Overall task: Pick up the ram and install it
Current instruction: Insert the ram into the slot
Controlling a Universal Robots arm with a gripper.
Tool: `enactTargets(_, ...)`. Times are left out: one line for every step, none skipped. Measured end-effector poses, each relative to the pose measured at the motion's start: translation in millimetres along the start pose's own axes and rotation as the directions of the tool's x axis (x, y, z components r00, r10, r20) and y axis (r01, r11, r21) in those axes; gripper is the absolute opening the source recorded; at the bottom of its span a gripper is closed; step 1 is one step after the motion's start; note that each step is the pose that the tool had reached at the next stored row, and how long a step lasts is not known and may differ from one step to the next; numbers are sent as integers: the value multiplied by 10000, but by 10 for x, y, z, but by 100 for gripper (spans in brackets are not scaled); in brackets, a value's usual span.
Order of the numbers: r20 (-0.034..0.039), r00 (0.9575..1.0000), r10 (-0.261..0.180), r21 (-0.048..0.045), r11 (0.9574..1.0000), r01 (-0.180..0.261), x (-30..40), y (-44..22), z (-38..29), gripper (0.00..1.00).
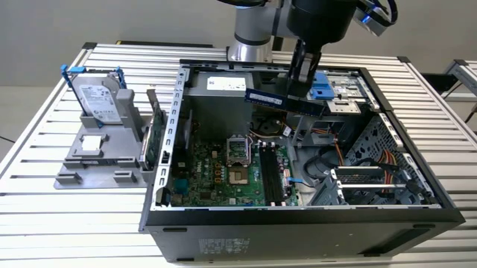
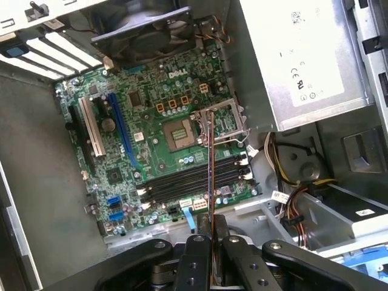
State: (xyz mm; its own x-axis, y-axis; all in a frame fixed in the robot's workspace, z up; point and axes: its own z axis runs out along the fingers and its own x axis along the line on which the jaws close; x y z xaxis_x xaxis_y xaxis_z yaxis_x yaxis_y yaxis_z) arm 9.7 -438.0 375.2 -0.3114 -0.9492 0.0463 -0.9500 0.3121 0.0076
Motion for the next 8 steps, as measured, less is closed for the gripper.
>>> enactTargets(0, 10000, 46, -2, 10000, -46, 0, 0, 0, 0)
enactTargets(0, 10000, 89, -4, 10000, -89, 0, 0, 0, 0)
enactTargets(2, 9999, 130, -6, 9999, -130, 0, 0, 0, 0)
enactTargets(2, 9999, 169, -8, 9999, -169, 0, 0, 0, 0)
enactTargets(2, 9998, 210, -10, 9998, -210, 0, 0, 0, 0)
enactTargets(2, 9997, 249, -11, 9997, -249, 0, 0, 0, 0)
enactTargets(2, 9996, 289, -13, 9996, -289, 0, 0, 0, 0)
enactTargets(2, 9995, 330, -15, 9995, -330, 0, 0, 0, 0)
